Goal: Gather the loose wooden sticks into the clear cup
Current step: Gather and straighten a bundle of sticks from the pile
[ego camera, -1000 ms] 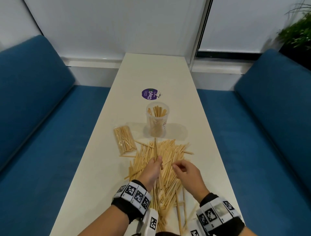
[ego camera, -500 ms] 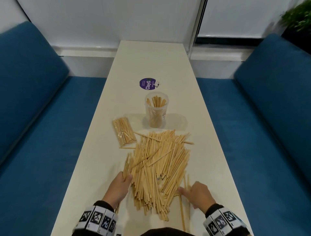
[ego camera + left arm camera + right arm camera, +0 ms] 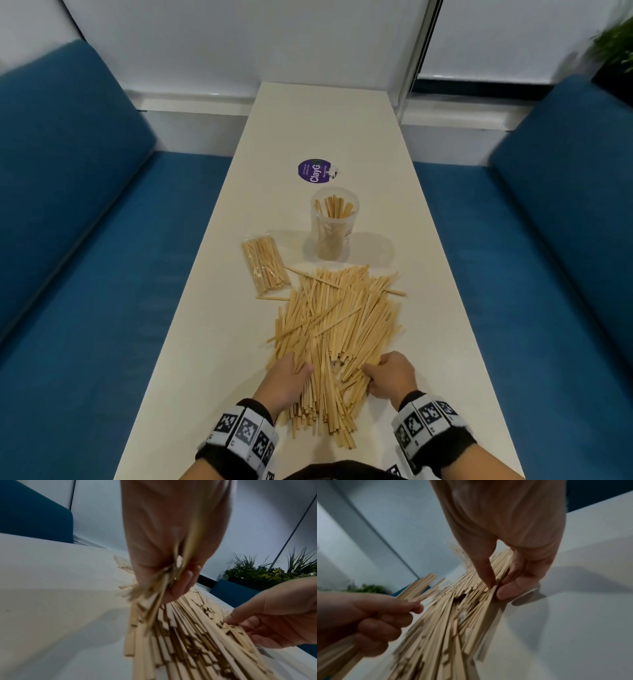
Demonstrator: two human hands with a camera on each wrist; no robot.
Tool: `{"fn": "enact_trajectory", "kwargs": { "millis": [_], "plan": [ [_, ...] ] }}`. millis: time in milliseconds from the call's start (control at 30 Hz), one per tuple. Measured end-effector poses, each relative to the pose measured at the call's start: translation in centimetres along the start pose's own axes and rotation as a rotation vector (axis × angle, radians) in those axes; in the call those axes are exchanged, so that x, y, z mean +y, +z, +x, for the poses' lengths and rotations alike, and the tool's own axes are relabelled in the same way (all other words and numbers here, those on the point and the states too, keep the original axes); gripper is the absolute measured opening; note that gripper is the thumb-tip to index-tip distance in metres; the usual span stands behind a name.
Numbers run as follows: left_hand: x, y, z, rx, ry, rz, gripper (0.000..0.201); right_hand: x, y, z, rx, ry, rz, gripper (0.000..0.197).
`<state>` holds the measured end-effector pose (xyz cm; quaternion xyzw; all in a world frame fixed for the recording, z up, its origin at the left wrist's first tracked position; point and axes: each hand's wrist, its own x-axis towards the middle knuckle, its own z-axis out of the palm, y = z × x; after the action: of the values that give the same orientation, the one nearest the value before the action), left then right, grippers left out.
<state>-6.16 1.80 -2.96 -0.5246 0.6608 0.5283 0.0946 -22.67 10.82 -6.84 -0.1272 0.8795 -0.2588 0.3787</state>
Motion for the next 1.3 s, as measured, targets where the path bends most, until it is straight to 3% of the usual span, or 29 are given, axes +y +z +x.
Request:
{"fn": "enact_trajectory", "kwargs": {
  "millis": [167, 300, 533, 733, 800, 967, 1033, 1100, 1200, 1300],
  "plan": [
    [1.2, -0.1, 0.4, -0.040, 0.045, -0.154, 0.062, 0.8, -2.1, 0.4, -0.090, 0.124, 0.261, 0.020],
    [3.2, -0.2, 0.4, -0.076, 0.145, -0.215, 0.005, 0.9, -5.0, -0.1, -0.106, 0.046, 0.394, 0.016],
    [7.6, 0.2, 1.3, -0.185, 0.225, -0.199, 0.015, -1.4, -9.1, -2.4, 0.008, -0.260, 0.257, 0.013],
    [10.6, 1.1, 1.0, -0.235, 0.334, -0.250, 0.080, -5.7, -10.8, -4.3, -0.107, -0.457, 0.119, 0.012],
    [11.2, 1.4, 0.6, -0.275, 0.387, -0.328, 0.093, -6.9, -10.6, -4.8, -0.157, -0.486, 0.049, 0.016],
    [11.2, 1.6, 0.5, -0.246, 0.347, -0.515, 0.069, -8.8, -9.1, -5.3, -0.190, -0.536, -0.103, 0.046],
    [11.0, 1.7, 0.5, -0.246, 0.311, -0.549, 0.074, -9.0, -8.5, -5.4, -0.155, -0.572, -0.116, 0.046],
    [10.7, 1.7, 0.4, -0.233, 0.285, -0.590, 0.067, -8.9, -8.1, -5.2, -0.120, -0.599, -0.110, 0.046],
    [10.4, 1.7, 0.8, -0.244, 0.245, -0.696, 0.060, -8.5, -7.5, -4.9, -0.098, -0.604, -0.063, 0.061],
    [10.2, 1.6, 0.9, -0.208, 0.217, -0.795, 0.058, -8.4, -6.7, -4.9, -0.072, -0.647, -0.003, 0.059]
  ]
}}
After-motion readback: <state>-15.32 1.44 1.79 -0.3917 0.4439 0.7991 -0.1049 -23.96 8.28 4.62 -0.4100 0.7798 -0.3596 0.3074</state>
